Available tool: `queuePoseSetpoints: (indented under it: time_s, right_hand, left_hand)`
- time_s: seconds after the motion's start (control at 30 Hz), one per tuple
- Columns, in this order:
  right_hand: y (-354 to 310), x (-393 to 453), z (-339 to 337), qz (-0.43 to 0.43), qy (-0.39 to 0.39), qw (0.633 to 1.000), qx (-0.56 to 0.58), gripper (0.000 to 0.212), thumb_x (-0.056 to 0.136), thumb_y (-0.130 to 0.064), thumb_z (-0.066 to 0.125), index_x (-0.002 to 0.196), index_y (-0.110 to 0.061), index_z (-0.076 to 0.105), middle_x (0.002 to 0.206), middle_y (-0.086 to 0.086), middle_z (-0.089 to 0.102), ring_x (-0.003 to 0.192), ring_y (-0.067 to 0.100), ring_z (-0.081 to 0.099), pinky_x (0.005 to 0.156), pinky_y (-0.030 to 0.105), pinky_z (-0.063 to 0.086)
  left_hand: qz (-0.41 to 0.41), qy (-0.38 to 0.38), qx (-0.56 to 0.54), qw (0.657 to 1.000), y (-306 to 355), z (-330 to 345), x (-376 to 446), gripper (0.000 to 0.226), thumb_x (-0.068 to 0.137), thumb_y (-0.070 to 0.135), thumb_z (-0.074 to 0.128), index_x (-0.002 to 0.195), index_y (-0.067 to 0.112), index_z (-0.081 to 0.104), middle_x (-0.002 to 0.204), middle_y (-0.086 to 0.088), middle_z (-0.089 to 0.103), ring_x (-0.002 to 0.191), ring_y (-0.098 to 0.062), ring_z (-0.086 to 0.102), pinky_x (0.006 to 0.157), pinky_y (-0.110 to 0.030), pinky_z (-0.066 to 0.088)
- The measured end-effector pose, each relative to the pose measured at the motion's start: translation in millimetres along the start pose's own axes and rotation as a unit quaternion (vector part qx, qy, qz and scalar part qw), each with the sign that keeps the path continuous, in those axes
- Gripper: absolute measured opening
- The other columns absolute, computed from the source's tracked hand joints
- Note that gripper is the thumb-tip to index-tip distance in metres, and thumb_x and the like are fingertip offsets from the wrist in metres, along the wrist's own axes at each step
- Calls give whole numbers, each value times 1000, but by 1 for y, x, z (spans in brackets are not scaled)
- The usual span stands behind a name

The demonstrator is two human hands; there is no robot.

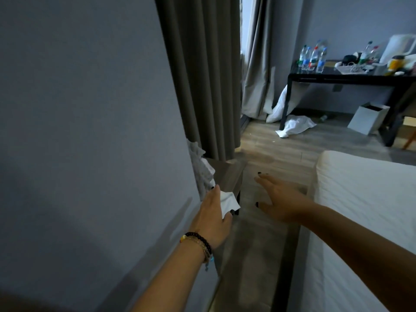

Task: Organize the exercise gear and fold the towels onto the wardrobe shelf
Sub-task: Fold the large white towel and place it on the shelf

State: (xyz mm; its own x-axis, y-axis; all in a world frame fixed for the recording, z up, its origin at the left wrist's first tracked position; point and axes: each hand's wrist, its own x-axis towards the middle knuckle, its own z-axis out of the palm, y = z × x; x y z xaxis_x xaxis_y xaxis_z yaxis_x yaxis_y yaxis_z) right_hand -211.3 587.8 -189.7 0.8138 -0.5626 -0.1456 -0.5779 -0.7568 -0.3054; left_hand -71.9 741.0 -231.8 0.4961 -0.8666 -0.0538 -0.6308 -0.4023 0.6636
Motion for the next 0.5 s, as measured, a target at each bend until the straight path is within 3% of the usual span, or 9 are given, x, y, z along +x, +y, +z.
queuePoseSetpoints:
  time_s: [0.27,0.5]
  right_hand:
    - [34,50,0,13,-31,999,13,78,92,-36,59,153,-19,14,160,4,12,145,24,20,114,34,26]
    - [46,103,-5,31,-29,998,44,71,95,-37,55,152,-19,17,159,4,17,143,23,25,113,34,26]
  left_hand:
    - [-35,-1,-8,999,-7,29,71,76,98,29,50,154,15,0,162,-1,3,148,-16,4,121,-33,12]
    - [-101,84,6,991,-9,31,162,66,98,26,46,153,10,12,161,-11,7,148,-24,6,121,-37,11]
